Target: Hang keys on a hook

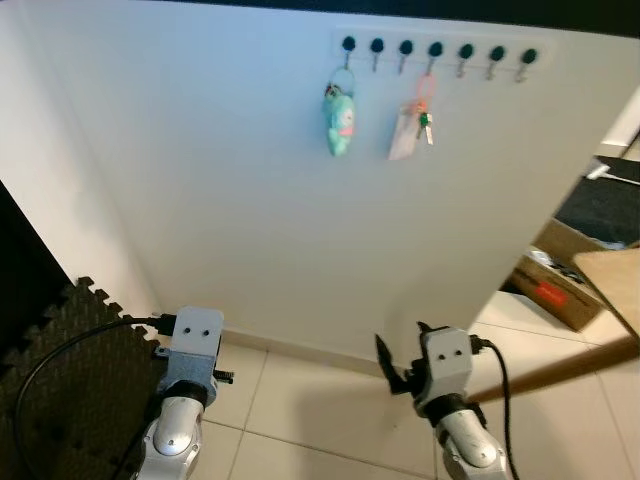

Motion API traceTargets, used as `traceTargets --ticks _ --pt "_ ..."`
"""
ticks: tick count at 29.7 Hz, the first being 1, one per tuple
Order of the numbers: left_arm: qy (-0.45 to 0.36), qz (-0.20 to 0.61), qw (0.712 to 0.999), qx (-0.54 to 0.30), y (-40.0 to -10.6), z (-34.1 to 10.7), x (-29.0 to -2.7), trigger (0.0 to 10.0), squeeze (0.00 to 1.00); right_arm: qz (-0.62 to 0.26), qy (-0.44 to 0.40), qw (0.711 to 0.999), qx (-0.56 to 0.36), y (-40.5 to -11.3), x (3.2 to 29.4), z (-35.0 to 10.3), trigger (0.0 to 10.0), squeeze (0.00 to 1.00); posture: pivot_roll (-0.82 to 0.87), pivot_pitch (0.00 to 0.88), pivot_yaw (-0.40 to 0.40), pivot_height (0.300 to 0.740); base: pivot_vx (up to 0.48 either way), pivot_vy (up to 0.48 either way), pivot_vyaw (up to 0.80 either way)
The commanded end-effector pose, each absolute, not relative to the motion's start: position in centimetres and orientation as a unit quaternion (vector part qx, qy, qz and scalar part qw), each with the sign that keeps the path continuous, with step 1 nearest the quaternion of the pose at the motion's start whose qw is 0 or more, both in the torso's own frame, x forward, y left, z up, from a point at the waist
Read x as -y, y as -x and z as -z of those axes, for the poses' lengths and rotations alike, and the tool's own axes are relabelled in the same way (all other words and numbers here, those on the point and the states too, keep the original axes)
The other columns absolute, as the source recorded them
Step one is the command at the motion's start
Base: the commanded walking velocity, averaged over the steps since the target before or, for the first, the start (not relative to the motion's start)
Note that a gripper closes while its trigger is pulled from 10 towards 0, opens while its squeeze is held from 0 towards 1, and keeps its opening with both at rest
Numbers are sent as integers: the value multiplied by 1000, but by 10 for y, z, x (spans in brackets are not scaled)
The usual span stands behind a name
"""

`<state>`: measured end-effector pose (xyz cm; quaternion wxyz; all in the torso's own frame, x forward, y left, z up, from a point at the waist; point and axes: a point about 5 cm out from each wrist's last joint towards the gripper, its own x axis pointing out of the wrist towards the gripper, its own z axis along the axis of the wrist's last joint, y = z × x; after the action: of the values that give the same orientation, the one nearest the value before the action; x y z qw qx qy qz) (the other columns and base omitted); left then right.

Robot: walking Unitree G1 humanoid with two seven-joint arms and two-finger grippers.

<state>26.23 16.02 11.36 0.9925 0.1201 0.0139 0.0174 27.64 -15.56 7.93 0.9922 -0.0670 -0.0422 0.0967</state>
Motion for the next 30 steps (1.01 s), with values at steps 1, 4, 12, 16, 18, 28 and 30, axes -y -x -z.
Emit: traceTargets --ticks 1,4,12,16,18,28,30 --pt "-123 -20 992 -30 -258 -106 -163 10000 0 -102 62 992 31 -273 152 -72 10000 0 131 137 -39 740 -360 0 0" --pt "-123 -19 992 -30 -258 -106 -162 10000 0 -102 62 992 31 -273 152 -72 10000 0 131 137 -39 740 -360 0 0" --pt "-125 -19 992 -30 -258 -106 -162 10000 0 -102 62 992 30 -273 152 -71 10000 0 131 137 -39 740 -360 0 0" --pt "-126 -19 991 -29 -259 -106 -163 10000 0 -102 62 992 29 -273 151 -70 10000 0 132 133 -38 740 -336 0 0" --pt "-127 -18 991 -29 -258 -106 -163 10000 0 -102 62 992 28 -273 151 -70 10000 0 134 135 -36 740 0 0 0" --pt "-127 -17 991 -28 -258 -106 -163 10000 0 -103 61 992 28 -274 151 -70 10000 0 136 136 -37 740 0 0 0" --pt "-127 -17 991 -28 -258 -106 -162 10000 0 -103 61 992 28 -274 151 -70 10000 0 136 137 -38 740 0 0 0"
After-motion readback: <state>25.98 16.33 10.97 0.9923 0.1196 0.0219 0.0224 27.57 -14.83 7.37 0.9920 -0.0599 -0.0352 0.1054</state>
